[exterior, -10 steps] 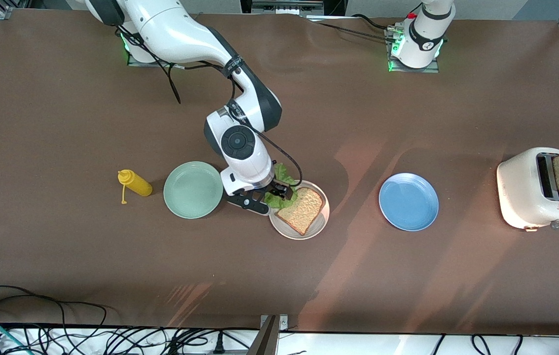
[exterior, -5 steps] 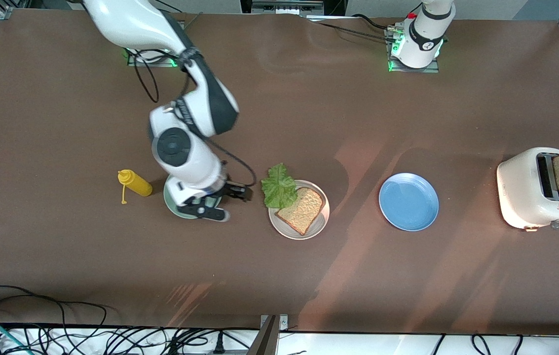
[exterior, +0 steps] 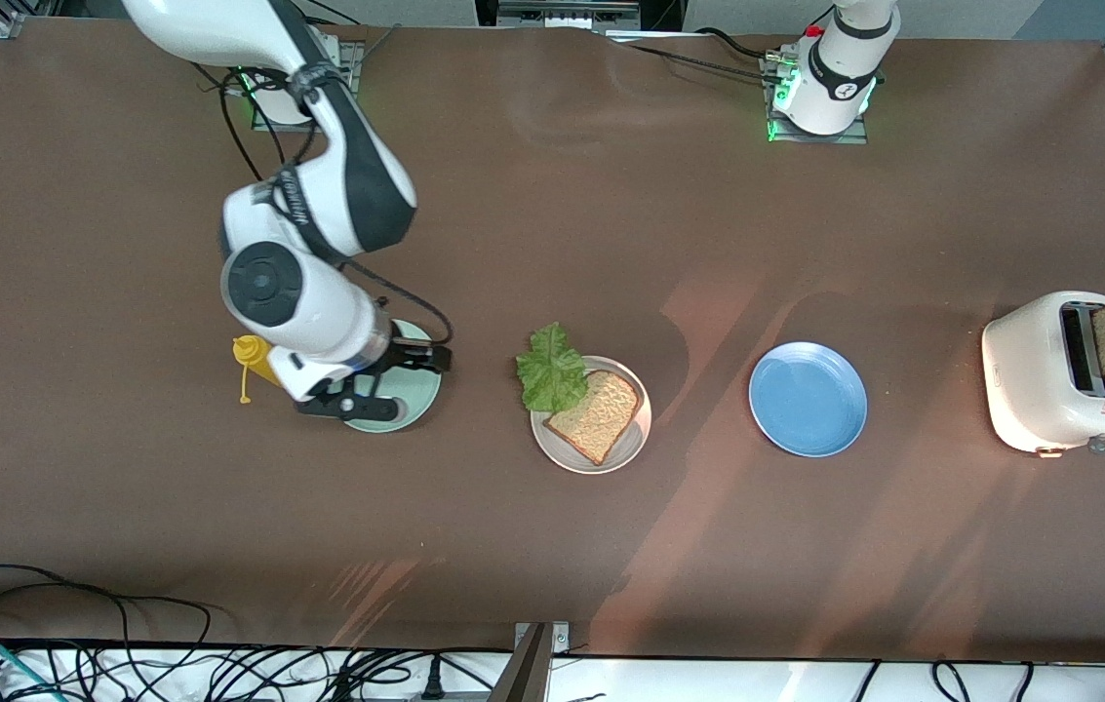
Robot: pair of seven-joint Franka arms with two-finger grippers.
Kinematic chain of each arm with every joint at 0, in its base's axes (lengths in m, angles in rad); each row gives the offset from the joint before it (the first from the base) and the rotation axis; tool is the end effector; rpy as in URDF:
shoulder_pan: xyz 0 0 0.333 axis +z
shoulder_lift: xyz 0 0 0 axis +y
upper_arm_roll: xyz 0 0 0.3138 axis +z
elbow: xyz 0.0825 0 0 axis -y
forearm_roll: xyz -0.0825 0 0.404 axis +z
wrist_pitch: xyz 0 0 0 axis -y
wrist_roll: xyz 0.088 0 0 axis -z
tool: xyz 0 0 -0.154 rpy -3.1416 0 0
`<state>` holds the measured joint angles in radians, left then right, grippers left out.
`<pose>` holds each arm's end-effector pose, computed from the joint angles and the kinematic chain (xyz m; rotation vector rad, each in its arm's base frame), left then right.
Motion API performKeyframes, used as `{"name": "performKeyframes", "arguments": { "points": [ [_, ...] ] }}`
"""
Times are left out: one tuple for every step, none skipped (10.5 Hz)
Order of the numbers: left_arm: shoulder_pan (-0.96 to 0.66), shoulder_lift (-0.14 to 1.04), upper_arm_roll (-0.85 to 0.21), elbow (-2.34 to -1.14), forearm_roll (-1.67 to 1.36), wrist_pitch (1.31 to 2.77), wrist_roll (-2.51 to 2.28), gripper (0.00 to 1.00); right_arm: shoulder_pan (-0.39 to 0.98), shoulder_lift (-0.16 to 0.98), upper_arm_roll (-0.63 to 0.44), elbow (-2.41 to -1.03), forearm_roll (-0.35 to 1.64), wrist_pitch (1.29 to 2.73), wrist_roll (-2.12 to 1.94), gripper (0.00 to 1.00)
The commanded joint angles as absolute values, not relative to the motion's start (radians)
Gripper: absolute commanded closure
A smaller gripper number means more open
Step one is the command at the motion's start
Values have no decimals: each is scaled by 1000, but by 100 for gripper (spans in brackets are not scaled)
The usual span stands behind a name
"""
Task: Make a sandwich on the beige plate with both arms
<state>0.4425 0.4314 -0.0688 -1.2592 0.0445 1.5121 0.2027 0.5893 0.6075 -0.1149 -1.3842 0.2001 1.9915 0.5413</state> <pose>0.6242 0.2605 0.4505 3.0824 0.2679 -0.2708 0.6407 0.3672 0.3027 -3.0297 0.1939 0.0809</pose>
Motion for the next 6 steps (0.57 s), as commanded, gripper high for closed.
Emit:
{"name": "performKeyframes", "arguments": {
  "points": [
    [449,425,-80,-1267,77,1519,221,0,696,699,-123,-1390,207,2147,672,0],
    [449,425,-80,-1267,77,1519,222,0,719,727,-123,-1390,209,2193,699,0],
    [449,425,-80,-1267,77,1519,222,0,738,754,-123,-1390,206,2233,739,0],
    [449,425,-80,-1267,77,1519,222,0,755,781,-123,-1390,201,2282,758,0],
    [449,425,-80,-1267,77,1519,222,0,765,801,-121,-1393,199,2317,758,0],
    [449,425,-80,-1267,77,1519,222,0,775,814,-121,-1393,199,2339,759,0]
  ]
}}
